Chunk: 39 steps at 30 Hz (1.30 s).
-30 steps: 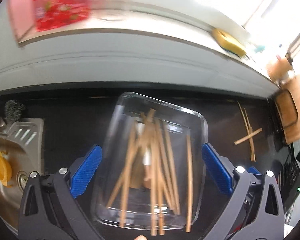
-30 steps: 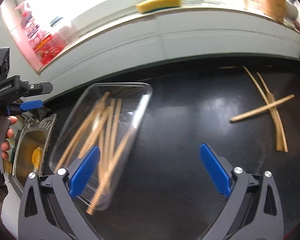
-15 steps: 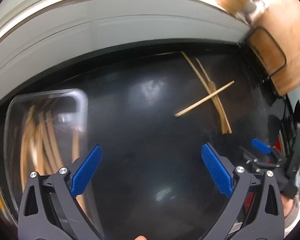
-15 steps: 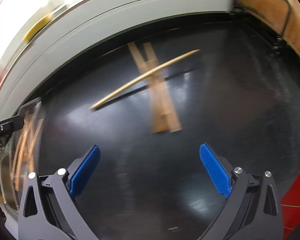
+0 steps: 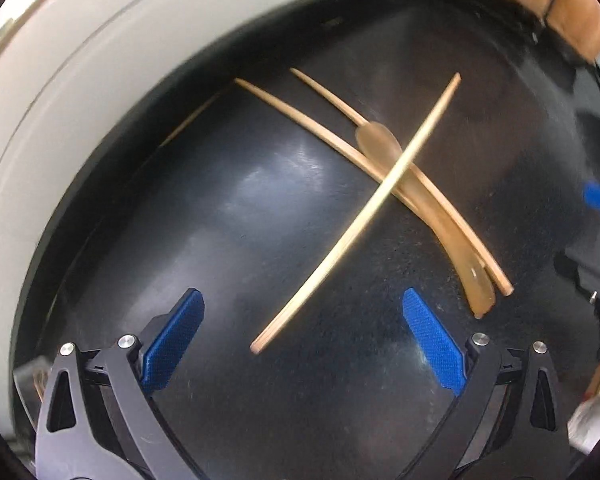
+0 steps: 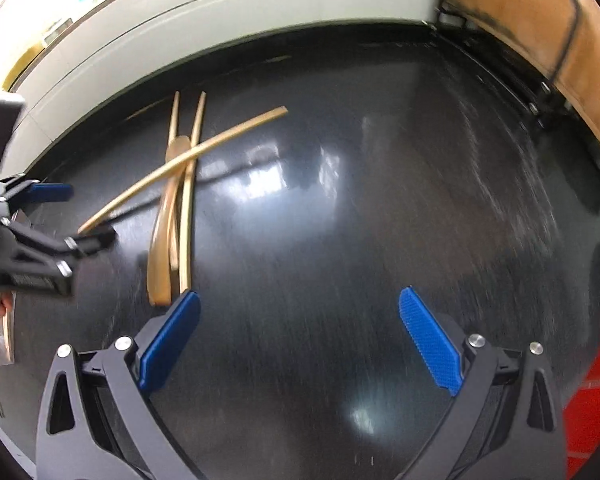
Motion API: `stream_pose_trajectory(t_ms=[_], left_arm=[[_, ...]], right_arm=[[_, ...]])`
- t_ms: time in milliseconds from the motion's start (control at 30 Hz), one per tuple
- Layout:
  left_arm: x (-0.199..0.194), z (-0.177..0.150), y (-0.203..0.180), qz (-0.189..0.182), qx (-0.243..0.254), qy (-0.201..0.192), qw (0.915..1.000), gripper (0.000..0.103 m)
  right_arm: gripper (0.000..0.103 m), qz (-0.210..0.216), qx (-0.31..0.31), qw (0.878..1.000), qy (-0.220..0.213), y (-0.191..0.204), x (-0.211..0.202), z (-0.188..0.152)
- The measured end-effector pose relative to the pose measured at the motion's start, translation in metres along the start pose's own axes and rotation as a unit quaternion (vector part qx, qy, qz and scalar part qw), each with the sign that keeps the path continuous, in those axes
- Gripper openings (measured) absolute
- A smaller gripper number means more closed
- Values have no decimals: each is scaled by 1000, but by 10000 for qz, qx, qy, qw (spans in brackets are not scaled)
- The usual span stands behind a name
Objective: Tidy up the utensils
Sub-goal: 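Move both grippers back toward the remaining chopsticks and spoon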
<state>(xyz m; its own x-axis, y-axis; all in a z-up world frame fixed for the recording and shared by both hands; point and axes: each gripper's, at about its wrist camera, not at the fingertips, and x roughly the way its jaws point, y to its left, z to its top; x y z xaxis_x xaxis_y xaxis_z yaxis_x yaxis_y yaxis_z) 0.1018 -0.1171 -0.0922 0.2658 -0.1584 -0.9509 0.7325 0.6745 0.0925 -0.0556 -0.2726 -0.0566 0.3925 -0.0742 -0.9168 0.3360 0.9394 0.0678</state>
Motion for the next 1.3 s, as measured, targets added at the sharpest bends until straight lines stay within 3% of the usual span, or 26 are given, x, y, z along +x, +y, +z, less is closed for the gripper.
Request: stream_pose_trajectory(t_ms=[167,300,467,600,700,833,967,1067,1133,1300], left_arm=[[13,3,-2,-116,177,-31,9998,97],[19,8,4,-311,104,38,9995,97],[25,14,24,-449,-172,119,9988,98],[26,24,25,-484,5,184,9987,98],[28,29,21,-524,145,220,9983,98],[26,30,28,-517,231,168,9983,98],[28,30,43,-485,92,123,9987,98],[30,35,41,-531,361,69,9979,98],[31,38,30,-612,599,17,9963,98],[28,42,10,-896,1510,-78,9844,98]], right_arm=[[96,31,-309,9995,-91,19,21,24],[96,230,-410,9988,110,31,41,34],[97,154,-383,9991,40,31,57,46],[98,-100,-570,9983,-5,29,71,65],[98,203,-803,9957,427,30,75,82],[98,700,-633,9944,468,24,69,84],[98,475,-1077,9924,361,36,72,78],[97,213,-1368,9899,313,53,76,74],[97,261,-1439,9890,232,60,80,75],[97,241,-1382,9900,177,54,91,92]])
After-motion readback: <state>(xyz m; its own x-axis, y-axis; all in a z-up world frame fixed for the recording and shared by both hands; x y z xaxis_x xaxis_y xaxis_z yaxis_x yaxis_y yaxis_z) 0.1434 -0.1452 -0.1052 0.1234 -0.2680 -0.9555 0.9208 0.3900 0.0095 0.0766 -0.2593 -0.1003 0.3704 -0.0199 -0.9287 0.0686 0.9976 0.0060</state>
